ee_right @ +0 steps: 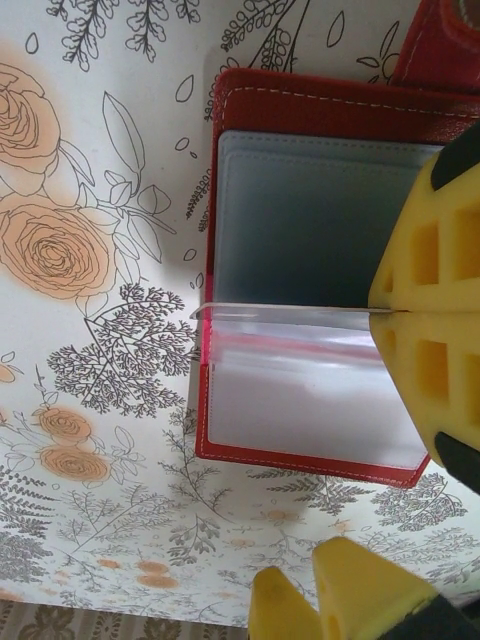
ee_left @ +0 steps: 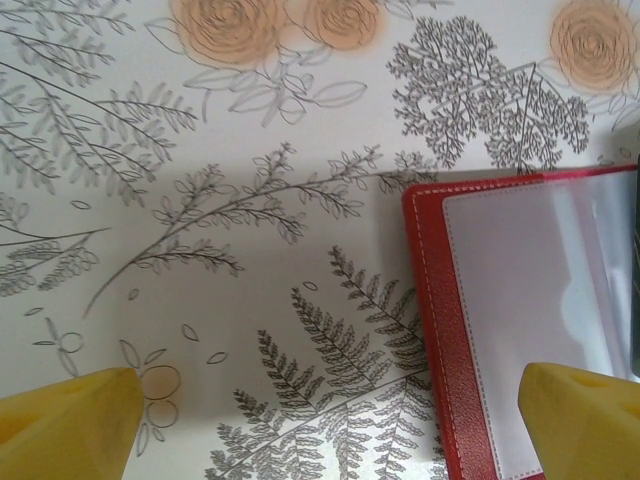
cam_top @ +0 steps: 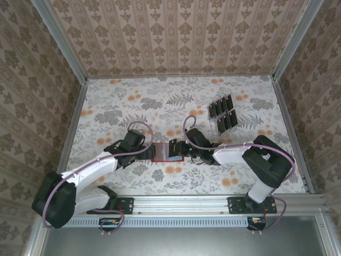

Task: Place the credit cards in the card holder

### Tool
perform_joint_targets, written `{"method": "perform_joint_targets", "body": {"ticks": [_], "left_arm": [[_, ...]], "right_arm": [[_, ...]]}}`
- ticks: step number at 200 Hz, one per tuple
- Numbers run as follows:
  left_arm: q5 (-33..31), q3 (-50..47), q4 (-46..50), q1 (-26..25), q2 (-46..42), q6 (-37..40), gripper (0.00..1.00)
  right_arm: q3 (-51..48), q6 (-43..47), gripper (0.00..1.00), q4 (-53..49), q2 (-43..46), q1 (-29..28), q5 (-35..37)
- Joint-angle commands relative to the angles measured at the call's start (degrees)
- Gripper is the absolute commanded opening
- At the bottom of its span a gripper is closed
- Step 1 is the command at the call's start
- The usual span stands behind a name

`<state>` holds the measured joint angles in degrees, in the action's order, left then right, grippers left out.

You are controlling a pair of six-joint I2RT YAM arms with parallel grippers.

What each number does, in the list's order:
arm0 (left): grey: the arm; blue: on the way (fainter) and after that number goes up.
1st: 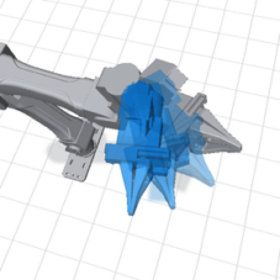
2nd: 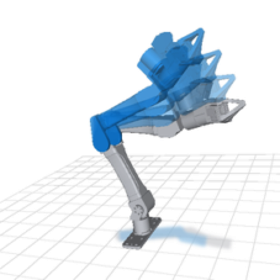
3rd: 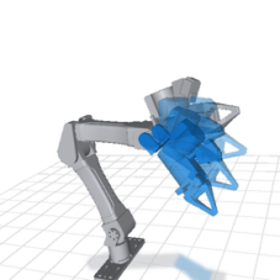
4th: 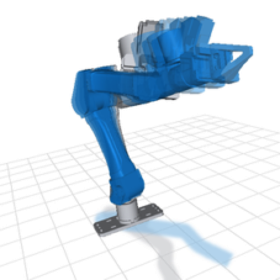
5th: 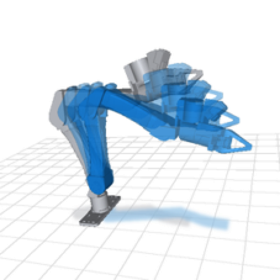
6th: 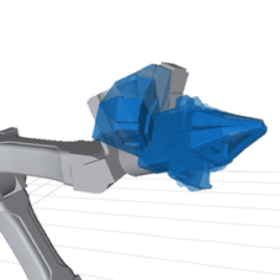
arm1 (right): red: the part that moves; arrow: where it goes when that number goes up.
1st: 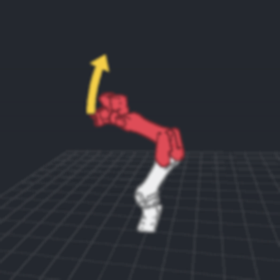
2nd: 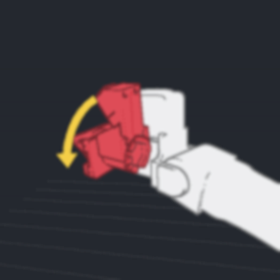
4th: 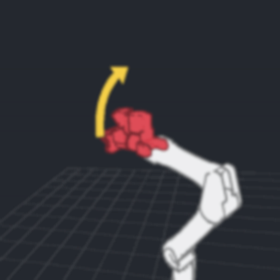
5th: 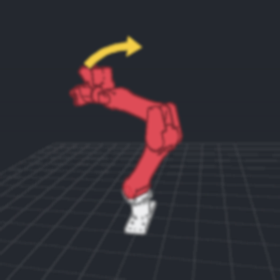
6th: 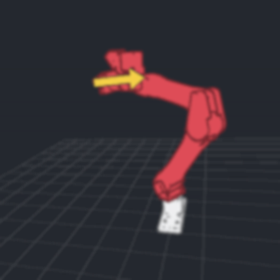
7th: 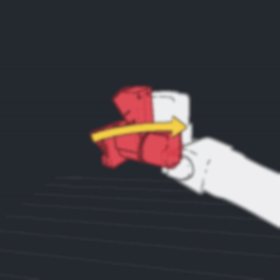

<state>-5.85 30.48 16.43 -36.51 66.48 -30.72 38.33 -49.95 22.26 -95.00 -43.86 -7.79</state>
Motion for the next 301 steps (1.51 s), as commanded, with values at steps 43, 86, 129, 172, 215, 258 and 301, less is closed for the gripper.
{"method": "perform_joint_targets", "body": {"ticks": [43,86,129,172,215,258,301], "left_arm": [[-4.10,2.21,-1.11,-3.72,5.20,2.18,0.99],[-4.79,2.91,-2.94,-5.23,6.27,3.37,1.00],[-4.84,3.73,-3.73,-5.72,8.92,3.90,1.00],[-5.42,3.45,-4.32,-5.98,11.67,4.98,1.00],[-8.72,2.86,-2.38,-5.94,12.11,4.06,1.00],[-9.96,1.68,-1.71,-5.85,10.91,2.14,1.00],[-9.93,1.16,-1.39,-5.93,10.77,0.67,1.00]], "right_arm": [[-2.03,-1.72,0.00,1.53,-1.64,0.28,1.21],[-2.31,-2.25,0.00,1.85,-1.65,0.29,1.09],[-1.99,-2.34,0.00,1.31,-1.68,0.28,1.15],[-1.64,-2.60,0.00,1.34,-2.42,0.29,1.10],[-1.72,-3.13,0.00,1.27,-3.09,0.30,1.35],[-1.77,-3.46,0.00,0.89,-3.44,0.36,1.73],[-1.51,-3.64,0.00,0.59,-3.06,0.48,1.50]]}}
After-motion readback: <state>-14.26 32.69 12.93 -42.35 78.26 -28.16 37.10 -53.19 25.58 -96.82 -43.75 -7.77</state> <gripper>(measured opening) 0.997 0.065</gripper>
